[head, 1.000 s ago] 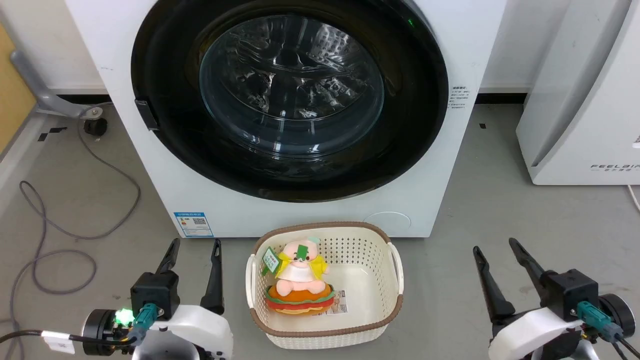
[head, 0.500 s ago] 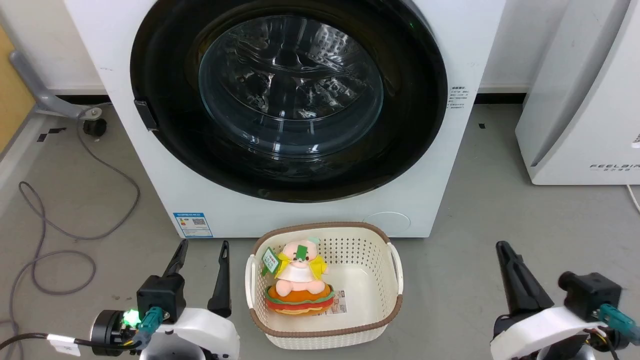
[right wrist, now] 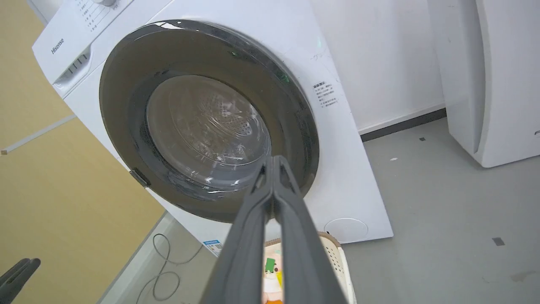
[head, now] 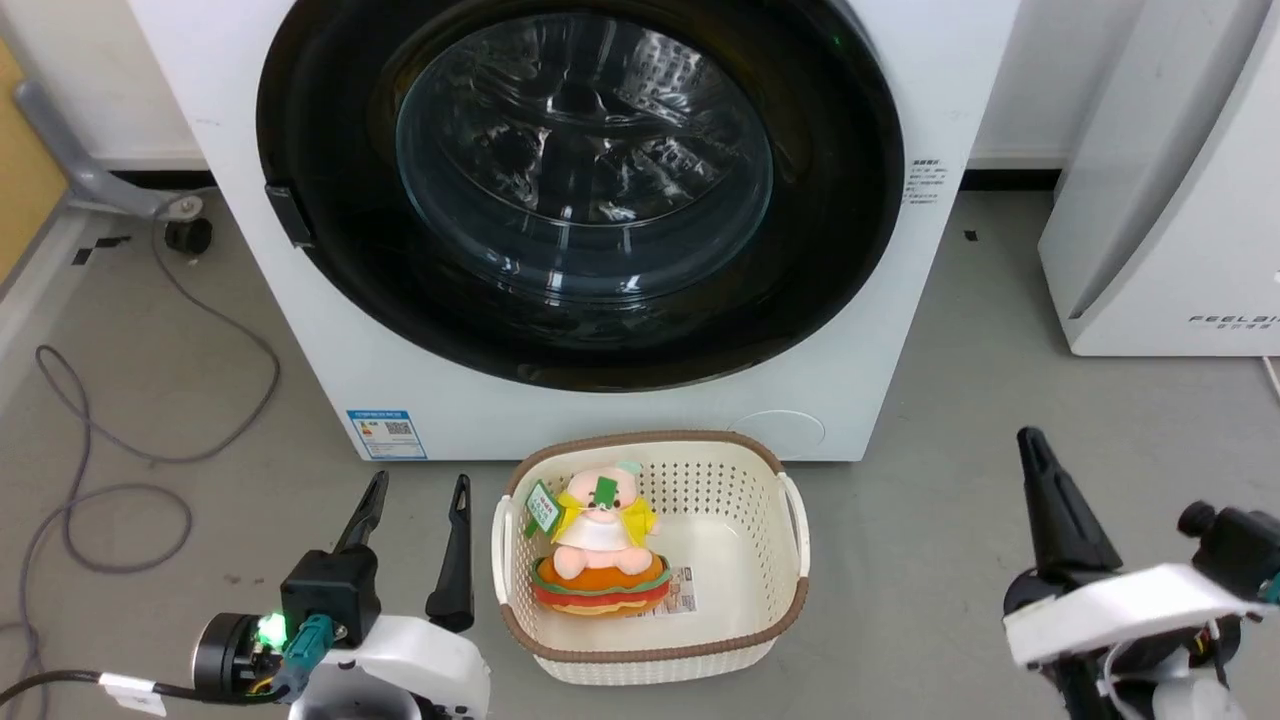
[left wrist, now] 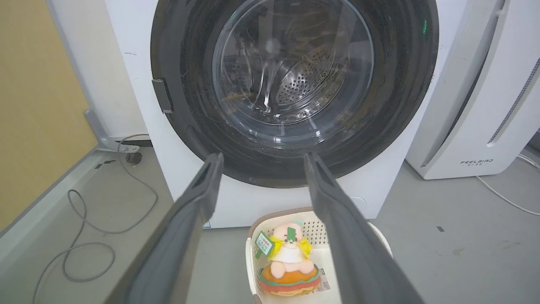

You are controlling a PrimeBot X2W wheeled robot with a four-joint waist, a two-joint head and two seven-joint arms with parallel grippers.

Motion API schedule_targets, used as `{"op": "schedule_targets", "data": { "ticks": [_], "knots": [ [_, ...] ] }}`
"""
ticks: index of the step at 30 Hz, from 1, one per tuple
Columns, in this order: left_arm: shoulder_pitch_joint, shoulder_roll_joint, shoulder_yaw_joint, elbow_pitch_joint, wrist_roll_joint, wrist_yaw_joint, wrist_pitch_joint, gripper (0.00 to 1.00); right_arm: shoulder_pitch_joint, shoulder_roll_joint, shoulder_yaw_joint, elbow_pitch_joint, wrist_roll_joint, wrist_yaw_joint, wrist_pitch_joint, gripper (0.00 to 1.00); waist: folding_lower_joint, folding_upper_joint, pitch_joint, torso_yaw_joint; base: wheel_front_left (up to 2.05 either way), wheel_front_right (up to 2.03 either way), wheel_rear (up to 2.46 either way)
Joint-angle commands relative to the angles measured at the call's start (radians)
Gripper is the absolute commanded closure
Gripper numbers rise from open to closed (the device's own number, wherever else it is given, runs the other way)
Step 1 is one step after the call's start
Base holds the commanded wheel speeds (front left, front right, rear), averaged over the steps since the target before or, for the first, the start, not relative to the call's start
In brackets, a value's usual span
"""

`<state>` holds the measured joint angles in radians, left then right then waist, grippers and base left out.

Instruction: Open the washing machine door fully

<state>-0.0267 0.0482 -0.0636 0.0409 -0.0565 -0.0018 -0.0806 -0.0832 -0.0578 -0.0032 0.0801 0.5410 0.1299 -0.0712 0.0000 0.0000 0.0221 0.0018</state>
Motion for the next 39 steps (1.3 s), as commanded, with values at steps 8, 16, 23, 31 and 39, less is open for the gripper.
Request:
{"op": "schedule_targets", "data": {
  "ticks": [8, 16, 23, 31, 39],
  "knots": [
    [-0.040, 0.001, -0.015, -0.002, -0.014, 0.008, -0.024, 0.00, -0.134, -0.038, -0.037, 0.080, 0.190, 0.000, -0.005, 1.00, 0.0000, 0.0000, 0.041, 0.010, 0.00, 0.00, 0.00],
    [-0.068, 0.001, -0.028, -0.011, -0.022, 0.009, -0.041, 0.00, -0.293, -0.113, -0.033, 0.184, 0.333, 0.000, 0.016, 1.00, 0.0000, 0.0000, 0.085, 0.016, 0.00, 0.00, 0.00],
    [-0.094, 0.001, -0.038, -0.022, -0.028, 0.012, -0.055, 0.00, -0.461, -0.182, 0.012, 0.300, 0.423, 0.001, 0.041, 1.00, 0.0000, 0.0000, 0.124, 0.017, 0.00, 0.00, 0.00],
    [-0.123, 0.001, -0.049, -0.038, -0.031, 0.013, -0.072, 0.00, -0.696, -0.229, 0.094, 0.459, 0.497, 0.001, 0.069, 1.00, 0.0000, 0.0000, 0.186, 0.014, 0.00, 0.00, 0.00],
    [-0.163, 0.001, -0.067, -0.052, -0.039, 0.013, -0.089, 0.00, -0.942, -0.255, 0.181, 0.626, 0.558, 0.001, 0.127, 1.00, 0.0000, 0.0000, 0.256, 0.022, 0.00, 0.00, 0.00]
  ]
}}
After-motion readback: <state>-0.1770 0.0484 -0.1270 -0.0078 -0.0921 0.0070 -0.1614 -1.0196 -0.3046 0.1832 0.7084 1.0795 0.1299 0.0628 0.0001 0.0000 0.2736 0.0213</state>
